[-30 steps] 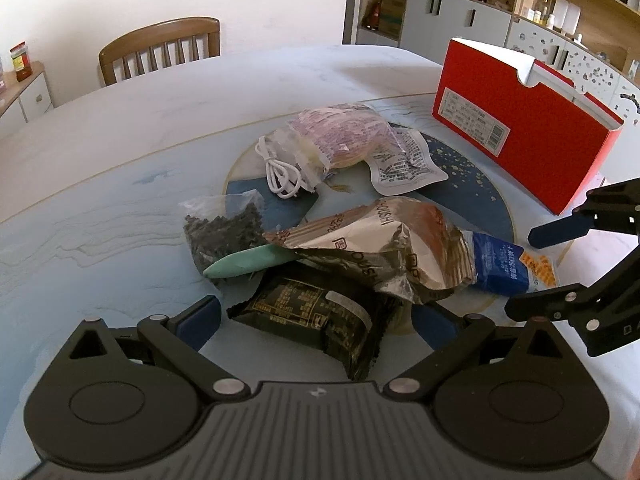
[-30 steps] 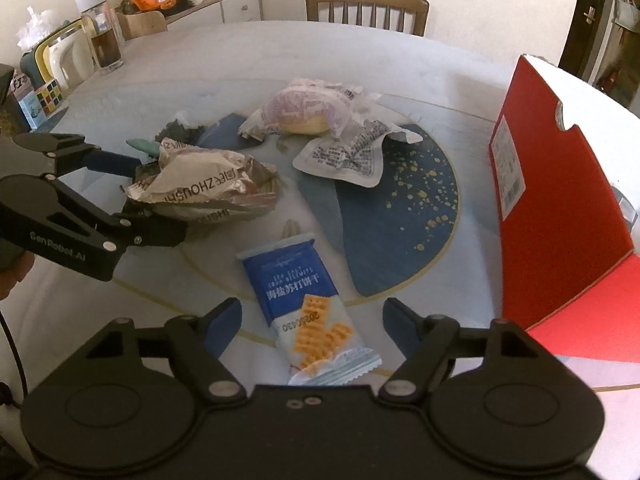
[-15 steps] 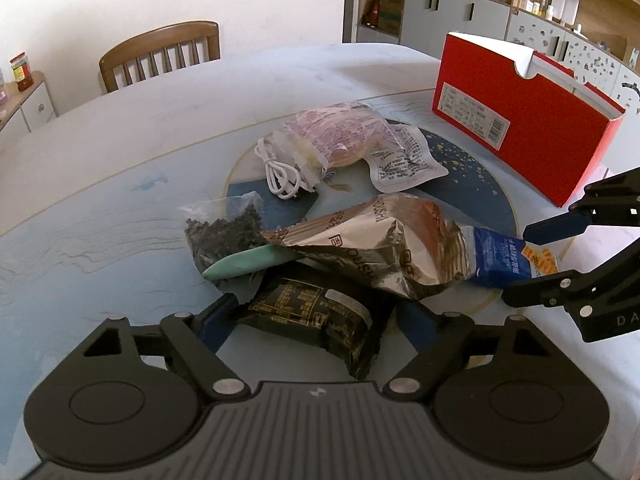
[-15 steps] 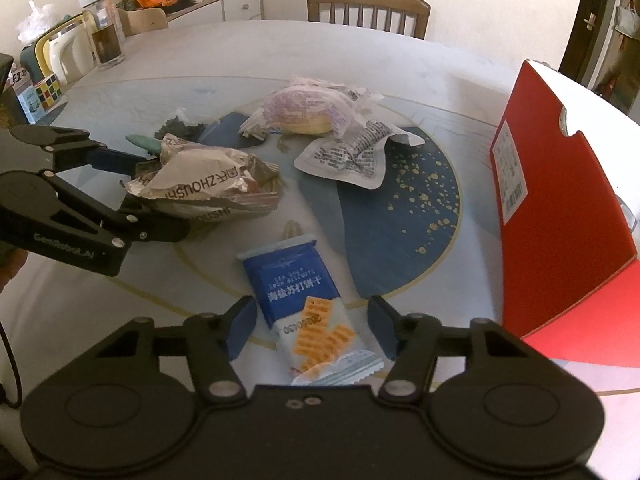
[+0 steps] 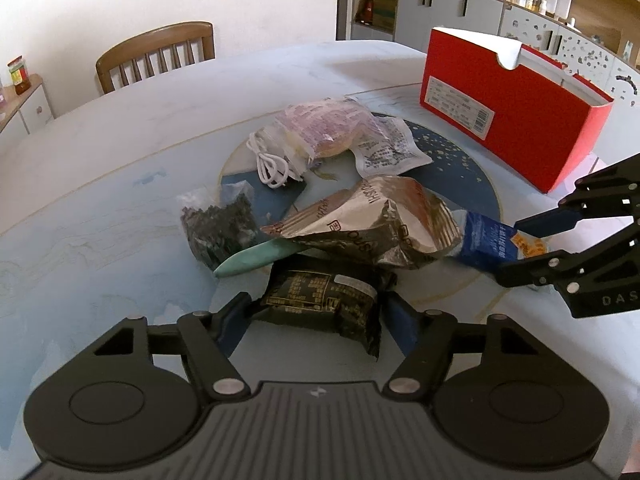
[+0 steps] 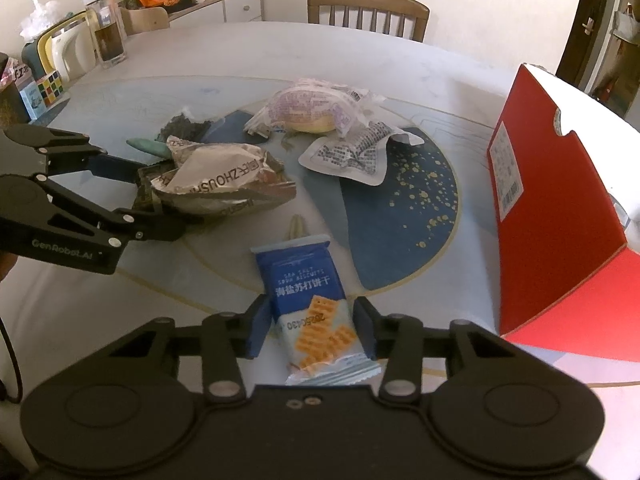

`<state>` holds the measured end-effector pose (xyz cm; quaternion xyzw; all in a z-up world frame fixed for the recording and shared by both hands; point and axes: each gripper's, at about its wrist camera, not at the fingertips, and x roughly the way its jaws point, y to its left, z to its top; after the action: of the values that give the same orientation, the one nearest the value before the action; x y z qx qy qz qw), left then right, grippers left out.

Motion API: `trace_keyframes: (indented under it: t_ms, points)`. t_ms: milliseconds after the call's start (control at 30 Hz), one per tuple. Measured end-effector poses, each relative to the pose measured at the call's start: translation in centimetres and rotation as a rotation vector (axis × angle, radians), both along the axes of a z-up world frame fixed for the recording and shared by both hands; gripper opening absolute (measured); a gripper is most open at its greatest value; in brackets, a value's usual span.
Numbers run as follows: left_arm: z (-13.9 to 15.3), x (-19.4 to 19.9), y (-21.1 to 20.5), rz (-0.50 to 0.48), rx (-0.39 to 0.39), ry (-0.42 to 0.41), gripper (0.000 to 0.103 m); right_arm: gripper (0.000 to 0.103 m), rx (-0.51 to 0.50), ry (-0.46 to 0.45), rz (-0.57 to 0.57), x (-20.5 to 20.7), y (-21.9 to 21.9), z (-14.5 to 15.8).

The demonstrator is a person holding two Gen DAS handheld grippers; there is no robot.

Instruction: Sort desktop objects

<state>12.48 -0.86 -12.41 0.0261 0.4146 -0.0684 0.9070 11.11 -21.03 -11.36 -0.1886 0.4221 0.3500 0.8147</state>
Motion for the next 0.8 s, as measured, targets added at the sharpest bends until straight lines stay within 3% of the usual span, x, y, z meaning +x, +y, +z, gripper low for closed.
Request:
trace_keyframes:
  t_ms: [433, 800]
  points:
    - [0.5, -2.7, -0.4, -0.001, -0.058, 0.03, 0.059, 0.038, -0.009, 0.009, -0.013, -1.3, -1.1, 0.2]
    - [1.2, -4.7, -0.7, -0.045, -0.143, 0.096, 0.058, 0.038, 0.004, 0.028, -0.026, -2.6, -1.9, 0.9]
